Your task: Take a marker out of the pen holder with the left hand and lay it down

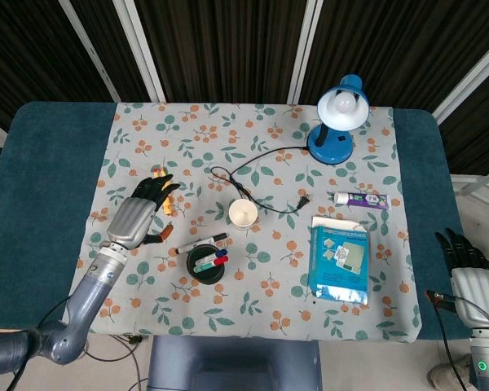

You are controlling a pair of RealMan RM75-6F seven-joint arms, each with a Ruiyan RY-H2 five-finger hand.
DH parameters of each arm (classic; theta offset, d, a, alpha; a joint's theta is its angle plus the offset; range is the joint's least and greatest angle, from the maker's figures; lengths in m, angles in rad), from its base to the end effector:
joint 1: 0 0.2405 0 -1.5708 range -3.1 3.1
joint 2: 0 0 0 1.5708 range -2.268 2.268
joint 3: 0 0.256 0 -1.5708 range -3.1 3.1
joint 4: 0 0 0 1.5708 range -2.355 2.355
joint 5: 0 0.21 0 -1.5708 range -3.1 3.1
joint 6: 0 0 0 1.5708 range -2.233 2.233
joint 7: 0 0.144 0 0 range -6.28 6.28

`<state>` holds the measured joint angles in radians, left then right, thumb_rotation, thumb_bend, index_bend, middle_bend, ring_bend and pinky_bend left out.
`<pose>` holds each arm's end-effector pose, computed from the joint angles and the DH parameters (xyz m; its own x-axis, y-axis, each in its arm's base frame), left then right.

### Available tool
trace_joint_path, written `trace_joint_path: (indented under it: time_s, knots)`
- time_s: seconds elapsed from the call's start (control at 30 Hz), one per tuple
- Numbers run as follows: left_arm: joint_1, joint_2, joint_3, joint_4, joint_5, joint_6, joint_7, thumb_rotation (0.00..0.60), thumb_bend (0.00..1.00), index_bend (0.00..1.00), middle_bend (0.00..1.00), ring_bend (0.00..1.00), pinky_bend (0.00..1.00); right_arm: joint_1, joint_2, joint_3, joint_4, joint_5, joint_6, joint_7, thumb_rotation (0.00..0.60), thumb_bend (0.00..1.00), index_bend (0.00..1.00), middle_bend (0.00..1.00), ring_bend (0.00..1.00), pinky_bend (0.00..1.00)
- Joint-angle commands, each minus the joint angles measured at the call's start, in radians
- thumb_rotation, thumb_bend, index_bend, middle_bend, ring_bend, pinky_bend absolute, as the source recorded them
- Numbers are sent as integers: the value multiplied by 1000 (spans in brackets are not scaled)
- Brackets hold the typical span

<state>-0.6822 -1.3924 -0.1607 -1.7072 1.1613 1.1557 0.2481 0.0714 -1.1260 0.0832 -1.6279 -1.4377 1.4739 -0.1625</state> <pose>-0.1391 0.3229 0.0428 0.2858 0.1651 0.9440 0.9129 -0.3464 -0.2158 -0.3157 -0.1832 0.1619 0.5118 0.0030 0.8591 -0.8575 0.0627 0.5106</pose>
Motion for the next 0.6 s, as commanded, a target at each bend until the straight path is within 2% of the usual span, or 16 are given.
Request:
trace_joint_path:
  time_s: [0.03,0.13,0.27,0.47,0.6]
  knots:
    - [104,58,58,-38,136,180,65,600,295,125,2,0,0,0,0,0,0,1,-1,-2,600,165,20,0,66,178]
    - [175,90,89,-56,149,272,132,600,294,125,0,0,0,0,-1,0,0,-2,2,-3,600,165,20,0,66,178]
    - [253,154,140,-109,133,313,165,600,293,123,0,0,0,0,-2,2,2,2,2,-4,600,166,20,0,66,178]
    - [349,230,232,-64,210,320,6,600,294,124,0,0,0,0,-5,-3,3,-7,4,-9,600,167,20,0,66,178]
    - [403,228,247,18,235,346,-104,600,294,127,0,0,0,-1,-5,-2,3,-9,8,-8,600,166,20,0,66,178]
